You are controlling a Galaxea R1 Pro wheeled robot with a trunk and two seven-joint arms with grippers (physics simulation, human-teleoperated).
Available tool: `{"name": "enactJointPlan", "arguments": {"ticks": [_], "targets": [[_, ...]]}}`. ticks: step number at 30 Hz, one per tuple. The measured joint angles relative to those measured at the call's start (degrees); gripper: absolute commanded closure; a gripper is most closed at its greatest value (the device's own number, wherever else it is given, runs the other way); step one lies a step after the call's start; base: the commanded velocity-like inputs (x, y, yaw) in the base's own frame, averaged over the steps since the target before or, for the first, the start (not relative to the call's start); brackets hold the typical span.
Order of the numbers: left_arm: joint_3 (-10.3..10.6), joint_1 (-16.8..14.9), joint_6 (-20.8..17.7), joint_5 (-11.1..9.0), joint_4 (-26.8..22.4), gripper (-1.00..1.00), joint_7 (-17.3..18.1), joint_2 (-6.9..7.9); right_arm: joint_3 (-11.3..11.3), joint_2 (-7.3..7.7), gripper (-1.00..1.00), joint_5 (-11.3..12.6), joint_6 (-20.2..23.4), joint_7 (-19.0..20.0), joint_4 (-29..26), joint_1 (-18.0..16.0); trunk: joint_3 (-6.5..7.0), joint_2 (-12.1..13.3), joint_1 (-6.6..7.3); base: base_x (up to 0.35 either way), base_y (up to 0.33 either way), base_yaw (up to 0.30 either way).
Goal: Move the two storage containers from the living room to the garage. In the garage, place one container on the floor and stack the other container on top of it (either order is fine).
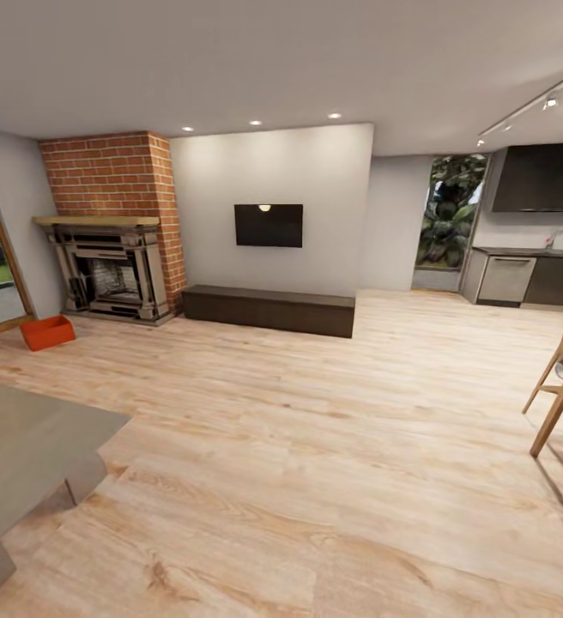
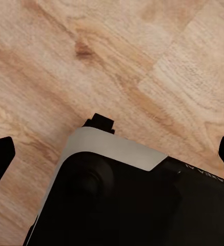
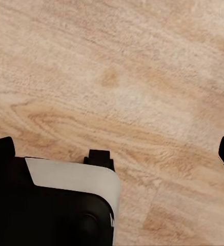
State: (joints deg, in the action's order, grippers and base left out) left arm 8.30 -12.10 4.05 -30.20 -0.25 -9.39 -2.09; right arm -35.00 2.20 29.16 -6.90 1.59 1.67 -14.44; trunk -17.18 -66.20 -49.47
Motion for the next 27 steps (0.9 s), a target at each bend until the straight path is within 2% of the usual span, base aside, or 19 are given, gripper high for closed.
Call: {"name": "enactJointPlan", "arguments": {"ticks": [27], "targets": [[0.0, 0.0, 0.0, 0.0, 0.0, -1.0, 0.0, 0.0, 0.0, -0.53, -1.0, 0.0, 0.0, -0.1, 0.0, 0.0, 0.0, 0.0, 0.0, 0.325, 0.0, 0.0]]}}
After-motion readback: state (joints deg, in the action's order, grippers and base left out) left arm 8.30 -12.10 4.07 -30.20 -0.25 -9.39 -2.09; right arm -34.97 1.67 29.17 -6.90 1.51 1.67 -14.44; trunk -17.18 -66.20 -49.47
